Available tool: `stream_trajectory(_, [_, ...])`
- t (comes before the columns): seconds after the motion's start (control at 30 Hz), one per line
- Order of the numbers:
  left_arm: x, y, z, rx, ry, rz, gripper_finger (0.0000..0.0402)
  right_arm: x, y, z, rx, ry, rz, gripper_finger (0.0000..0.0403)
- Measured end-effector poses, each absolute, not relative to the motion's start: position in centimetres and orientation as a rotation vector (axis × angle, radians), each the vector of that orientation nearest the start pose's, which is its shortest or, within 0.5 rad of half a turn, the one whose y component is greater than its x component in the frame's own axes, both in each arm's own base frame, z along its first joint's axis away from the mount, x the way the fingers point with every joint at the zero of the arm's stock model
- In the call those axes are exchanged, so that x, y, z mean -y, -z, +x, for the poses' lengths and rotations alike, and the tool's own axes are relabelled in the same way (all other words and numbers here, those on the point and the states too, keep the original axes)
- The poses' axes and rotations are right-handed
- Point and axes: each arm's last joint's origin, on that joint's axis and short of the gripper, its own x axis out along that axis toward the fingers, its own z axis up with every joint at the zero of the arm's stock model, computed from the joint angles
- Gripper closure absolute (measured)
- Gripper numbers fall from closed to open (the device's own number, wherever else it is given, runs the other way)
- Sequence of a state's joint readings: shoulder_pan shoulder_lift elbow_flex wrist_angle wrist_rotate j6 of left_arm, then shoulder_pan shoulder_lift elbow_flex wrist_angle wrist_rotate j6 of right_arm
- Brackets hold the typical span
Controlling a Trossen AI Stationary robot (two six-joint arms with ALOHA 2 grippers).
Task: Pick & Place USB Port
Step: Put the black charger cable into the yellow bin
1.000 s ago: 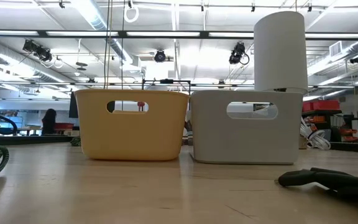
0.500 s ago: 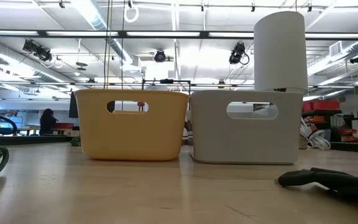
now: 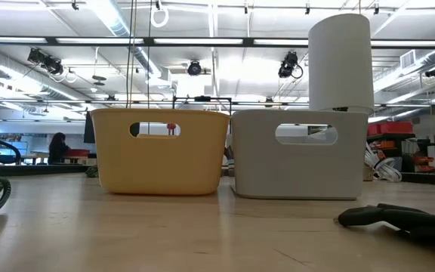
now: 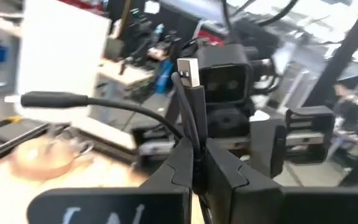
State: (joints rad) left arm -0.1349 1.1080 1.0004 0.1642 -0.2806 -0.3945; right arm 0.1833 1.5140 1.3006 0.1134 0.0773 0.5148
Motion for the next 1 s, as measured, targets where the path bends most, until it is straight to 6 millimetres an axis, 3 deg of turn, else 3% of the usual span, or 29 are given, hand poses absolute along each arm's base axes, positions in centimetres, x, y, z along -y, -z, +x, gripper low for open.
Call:
stream_trajectory(0.17, [2.1,-37.2,22.8,-0.037,-0.252,-0.47,0.0379,-5.9,-36.6,34.1,-0.161,-0.069,0.496,0.0256])
stream_trajectory(0.4, [3.2,-34.8,22.5,-0.227,-0.319,-0.598,0.0379,-4.4,-37.6,32.7,-0.178,-0.014,0.486,0.0259])
stream_trajectory(0.7, [4.4,-27.0,22.1,-0.33,-0.409,-0.817,0.0379,-3.2,-39.6,30.7,-0.118,0.001,0.427,0.0266])
stream_trajectory(0.87, [4.6,-23.8,22.0,-0.304,-0.427,-0.946,0.038,-3.0,-39.9,30.3,-0.115,0.006,0.405,0.0266])
stream_trajectory(1.0, [4.9,-22.4,22.2,-0.326,-0.453,-1.007,0.038,-2.9,-39.8,30.3,-0.128,0.01,0.394,0.0266])
